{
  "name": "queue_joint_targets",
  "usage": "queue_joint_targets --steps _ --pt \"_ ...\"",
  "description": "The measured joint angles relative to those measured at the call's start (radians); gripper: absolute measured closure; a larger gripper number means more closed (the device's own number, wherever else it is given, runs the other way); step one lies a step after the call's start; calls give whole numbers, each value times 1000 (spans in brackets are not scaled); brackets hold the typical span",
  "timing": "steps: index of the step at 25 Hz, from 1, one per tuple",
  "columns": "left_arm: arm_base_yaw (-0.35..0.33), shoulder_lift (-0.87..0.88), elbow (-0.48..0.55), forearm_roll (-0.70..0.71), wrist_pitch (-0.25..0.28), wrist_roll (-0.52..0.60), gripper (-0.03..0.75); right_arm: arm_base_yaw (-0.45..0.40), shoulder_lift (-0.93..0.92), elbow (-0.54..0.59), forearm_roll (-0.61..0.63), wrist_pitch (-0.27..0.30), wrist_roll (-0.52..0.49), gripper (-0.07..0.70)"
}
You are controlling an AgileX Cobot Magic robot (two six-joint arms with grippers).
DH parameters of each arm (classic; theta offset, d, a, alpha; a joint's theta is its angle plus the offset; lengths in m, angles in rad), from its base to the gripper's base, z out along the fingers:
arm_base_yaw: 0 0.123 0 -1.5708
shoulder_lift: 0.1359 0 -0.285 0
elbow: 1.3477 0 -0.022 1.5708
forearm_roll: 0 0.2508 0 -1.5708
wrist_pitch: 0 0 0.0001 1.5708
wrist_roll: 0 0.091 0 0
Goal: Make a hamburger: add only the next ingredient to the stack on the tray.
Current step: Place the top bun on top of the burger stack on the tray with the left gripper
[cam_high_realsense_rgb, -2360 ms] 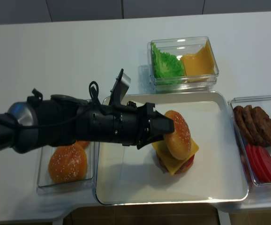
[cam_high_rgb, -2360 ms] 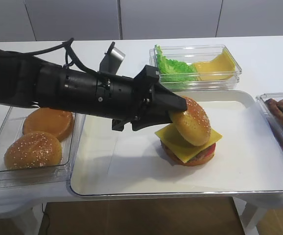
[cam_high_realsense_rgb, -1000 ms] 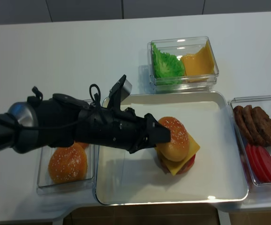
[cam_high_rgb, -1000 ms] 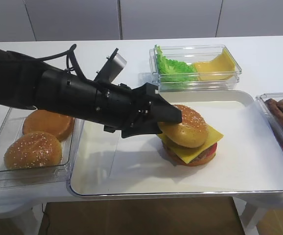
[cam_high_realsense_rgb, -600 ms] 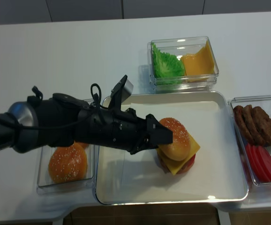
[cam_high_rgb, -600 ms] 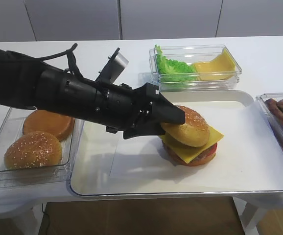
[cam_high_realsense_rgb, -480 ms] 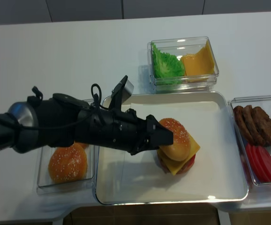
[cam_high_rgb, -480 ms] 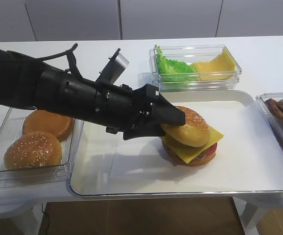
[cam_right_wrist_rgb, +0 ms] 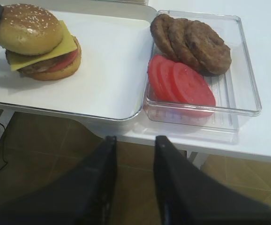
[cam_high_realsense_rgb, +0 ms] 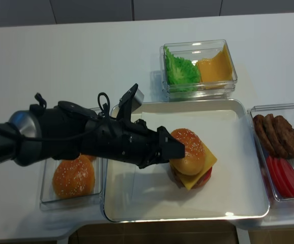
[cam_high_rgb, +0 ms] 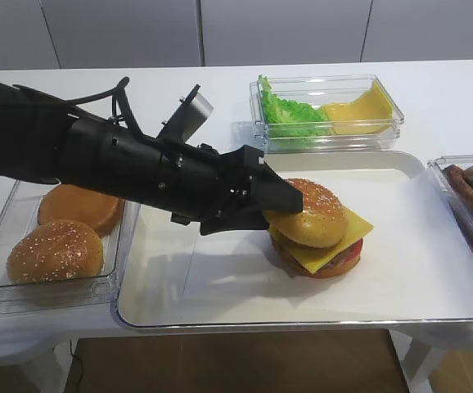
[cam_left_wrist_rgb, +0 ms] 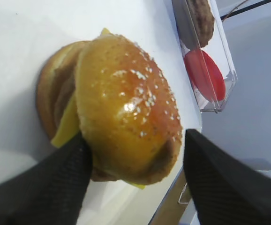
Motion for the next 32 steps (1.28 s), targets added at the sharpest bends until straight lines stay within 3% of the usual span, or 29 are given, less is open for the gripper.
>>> queue_joint_targets --steps 8,16,32 --pt "0 0 0 -6 -15 1 239 0 0 0 0 0 2 423" --pt "0 0 0 -6 -44 15 169 0 0 0 0 0 2 423" --pt "-33 0 0 -44 -41 55 162 0 0 0 0 0 2 423"
